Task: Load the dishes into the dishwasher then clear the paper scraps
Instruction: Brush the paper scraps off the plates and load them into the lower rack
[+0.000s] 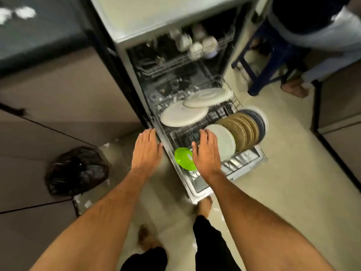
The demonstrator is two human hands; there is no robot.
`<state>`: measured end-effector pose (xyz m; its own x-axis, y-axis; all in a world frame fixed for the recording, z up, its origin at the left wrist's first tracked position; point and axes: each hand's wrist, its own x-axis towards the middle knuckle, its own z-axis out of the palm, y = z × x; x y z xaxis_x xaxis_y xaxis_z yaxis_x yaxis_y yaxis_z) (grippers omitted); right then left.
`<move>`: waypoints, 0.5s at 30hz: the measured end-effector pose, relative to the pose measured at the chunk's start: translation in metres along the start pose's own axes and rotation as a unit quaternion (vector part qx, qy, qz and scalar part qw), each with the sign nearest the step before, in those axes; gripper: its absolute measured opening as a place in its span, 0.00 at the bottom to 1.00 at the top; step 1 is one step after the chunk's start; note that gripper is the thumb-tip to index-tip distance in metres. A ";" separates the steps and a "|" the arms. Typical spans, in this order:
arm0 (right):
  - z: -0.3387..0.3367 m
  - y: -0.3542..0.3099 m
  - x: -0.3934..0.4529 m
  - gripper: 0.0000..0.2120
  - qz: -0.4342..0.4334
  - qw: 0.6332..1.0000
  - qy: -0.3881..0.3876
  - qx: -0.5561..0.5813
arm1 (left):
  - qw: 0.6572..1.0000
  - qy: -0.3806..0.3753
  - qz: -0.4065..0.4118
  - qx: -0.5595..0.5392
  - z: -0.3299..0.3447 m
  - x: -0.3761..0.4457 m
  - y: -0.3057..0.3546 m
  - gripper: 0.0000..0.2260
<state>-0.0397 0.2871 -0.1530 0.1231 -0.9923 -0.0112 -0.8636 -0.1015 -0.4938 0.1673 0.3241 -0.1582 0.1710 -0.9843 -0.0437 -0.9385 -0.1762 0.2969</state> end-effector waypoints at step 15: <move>-0.057 -0.370 -0.002 0.27 -0.330 0.938 0.056 -0.085 | 0.959 0.211 -0.167 0.085 -0.329 -0.095 -0.221 0.29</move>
<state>0.2517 0.3225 0.0790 0.6152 -0.7091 0.3445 -0.6837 -0.6975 -0.2147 0.4569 0.4597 0.0942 0.5426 -0.7875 0.2922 -0.8398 -0.5150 0.1717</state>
